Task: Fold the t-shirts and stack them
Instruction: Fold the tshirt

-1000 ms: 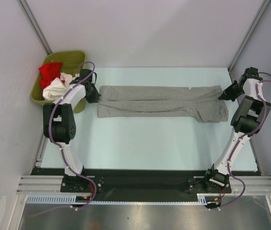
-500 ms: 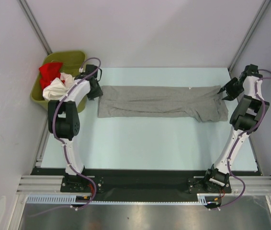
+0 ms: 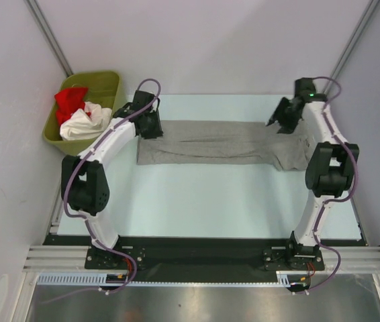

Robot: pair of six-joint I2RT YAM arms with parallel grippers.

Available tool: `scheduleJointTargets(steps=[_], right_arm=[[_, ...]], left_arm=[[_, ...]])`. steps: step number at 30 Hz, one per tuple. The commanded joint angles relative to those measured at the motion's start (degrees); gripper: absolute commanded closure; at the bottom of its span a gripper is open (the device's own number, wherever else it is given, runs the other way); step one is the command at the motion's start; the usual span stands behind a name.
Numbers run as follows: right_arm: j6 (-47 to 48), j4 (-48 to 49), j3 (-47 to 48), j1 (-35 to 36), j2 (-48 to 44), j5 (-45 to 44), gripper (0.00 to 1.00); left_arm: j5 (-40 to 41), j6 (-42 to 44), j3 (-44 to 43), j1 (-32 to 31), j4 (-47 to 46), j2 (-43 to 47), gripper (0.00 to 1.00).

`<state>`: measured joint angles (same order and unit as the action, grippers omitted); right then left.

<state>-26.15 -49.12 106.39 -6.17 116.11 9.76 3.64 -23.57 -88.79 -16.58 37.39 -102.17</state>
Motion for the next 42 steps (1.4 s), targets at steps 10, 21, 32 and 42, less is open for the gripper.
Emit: scheduleJointTargets(steps=[10,21,32,42], right_arm=[[-3.1,7.5,-15.9,14.2,-4.5,0.4,0.71],[0.0,2.7,-15.2,7.9,-7.1,-1.9,0.61],[-1.6,6.7,-34.8,-7.5,-23.7,2.4,0.27],[-0.9,19.9,-44.0,-21.7,-23.7,5.9,0.41]], left_arm=[[-7.8,3.6,-4.7,-2.2,0.0,-12.9,0.67],[-19.1,-2.7,-3.3,-3.4,-1.5,-14.1,0.69],[-30.5,-8.5,-0.9,-10.8,-10.1,-14.7,0.65],[-38.2,-19.1,2.0,-18.7,-24.5,-16.7,0.69]])
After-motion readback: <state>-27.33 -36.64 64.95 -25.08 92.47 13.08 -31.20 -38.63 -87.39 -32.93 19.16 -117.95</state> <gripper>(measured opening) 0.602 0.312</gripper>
